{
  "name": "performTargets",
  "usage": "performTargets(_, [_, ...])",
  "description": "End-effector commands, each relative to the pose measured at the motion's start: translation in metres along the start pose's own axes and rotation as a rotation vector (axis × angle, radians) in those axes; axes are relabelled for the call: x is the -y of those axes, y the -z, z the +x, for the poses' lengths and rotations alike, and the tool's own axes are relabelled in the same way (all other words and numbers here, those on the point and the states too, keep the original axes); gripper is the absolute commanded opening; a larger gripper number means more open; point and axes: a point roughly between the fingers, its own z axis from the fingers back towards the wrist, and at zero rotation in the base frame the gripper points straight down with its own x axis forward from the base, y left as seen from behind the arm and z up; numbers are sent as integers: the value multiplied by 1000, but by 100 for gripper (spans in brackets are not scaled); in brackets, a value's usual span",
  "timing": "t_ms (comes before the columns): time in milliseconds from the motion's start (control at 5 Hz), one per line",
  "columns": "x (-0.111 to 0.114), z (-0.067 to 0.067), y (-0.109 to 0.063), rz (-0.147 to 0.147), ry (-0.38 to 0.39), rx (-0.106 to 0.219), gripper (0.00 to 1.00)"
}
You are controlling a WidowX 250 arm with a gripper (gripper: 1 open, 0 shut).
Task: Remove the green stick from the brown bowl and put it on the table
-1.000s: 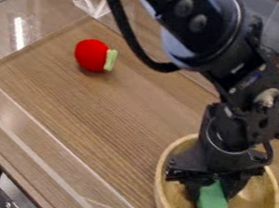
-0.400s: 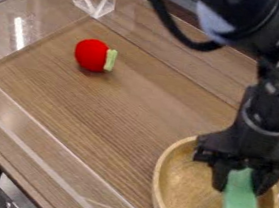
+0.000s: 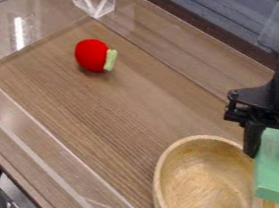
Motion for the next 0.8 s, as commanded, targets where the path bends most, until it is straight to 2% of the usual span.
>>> performTargets(0, [-4,13,-32,-58,-77,83,0])
performTargets(200, [-36,18,-39,-28,-214,135,0])
performTargets(400, [-73,22,-38,19,-364,195,0])
performTargets(600, [-100,25,-32,68,-520,242,0])
